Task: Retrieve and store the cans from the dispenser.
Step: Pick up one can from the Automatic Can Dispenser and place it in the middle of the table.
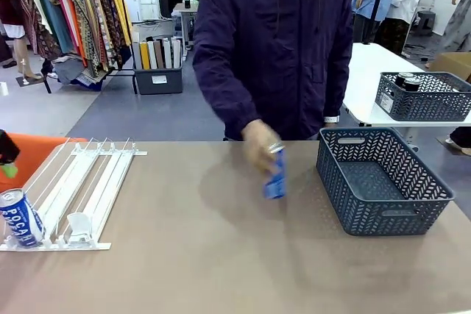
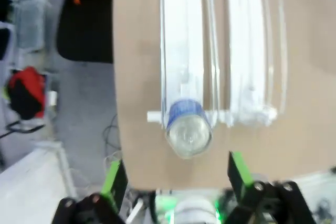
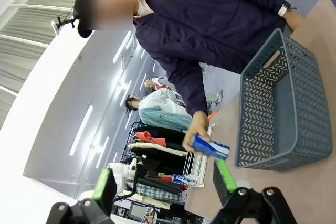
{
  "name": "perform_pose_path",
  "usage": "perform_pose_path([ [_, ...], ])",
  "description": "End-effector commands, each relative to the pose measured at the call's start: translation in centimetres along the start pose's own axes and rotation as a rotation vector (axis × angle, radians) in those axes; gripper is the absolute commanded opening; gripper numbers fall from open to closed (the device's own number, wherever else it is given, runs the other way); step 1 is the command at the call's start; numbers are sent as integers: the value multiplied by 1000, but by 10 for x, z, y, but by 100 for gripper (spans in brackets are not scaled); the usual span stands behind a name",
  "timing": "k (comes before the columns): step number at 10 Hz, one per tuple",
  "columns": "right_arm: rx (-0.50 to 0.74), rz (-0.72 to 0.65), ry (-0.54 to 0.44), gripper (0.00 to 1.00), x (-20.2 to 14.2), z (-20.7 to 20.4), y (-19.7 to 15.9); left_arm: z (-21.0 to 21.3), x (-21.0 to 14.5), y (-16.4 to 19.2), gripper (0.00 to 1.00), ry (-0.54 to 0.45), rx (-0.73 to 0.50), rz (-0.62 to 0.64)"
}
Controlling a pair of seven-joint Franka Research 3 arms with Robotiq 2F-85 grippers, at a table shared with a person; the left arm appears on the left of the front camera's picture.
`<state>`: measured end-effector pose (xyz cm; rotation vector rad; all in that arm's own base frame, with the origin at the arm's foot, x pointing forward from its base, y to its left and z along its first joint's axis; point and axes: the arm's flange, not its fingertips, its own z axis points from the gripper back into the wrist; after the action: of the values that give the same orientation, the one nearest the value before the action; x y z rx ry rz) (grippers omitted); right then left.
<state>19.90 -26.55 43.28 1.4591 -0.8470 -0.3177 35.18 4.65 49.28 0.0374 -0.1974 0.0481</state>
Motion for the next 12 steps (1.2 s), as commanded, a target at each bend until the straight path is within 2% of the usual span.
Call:
perform_pose_path([
  [1,8,1,-9,100,3,-2,4,-42,8,-4,100,-69,17,164],
  [2,8,1,-9,100,3,-2,4,-57,11,-2,100,-70,-36,205],
  [3,8,1,-9,100,3,-2,4,-68,14,-2,100,-33,-80,191],
  [5,8,1,-9,100,3,-2,4,-84,18,-4,100,8,-59,194],
  [9,8,1,-9,100,3,-2,4,-103,10,-4,100,162,-62,117],
  [12,8,1,-9,100,3,-2,4,-103,7,-6,100,195,-28,86],
])
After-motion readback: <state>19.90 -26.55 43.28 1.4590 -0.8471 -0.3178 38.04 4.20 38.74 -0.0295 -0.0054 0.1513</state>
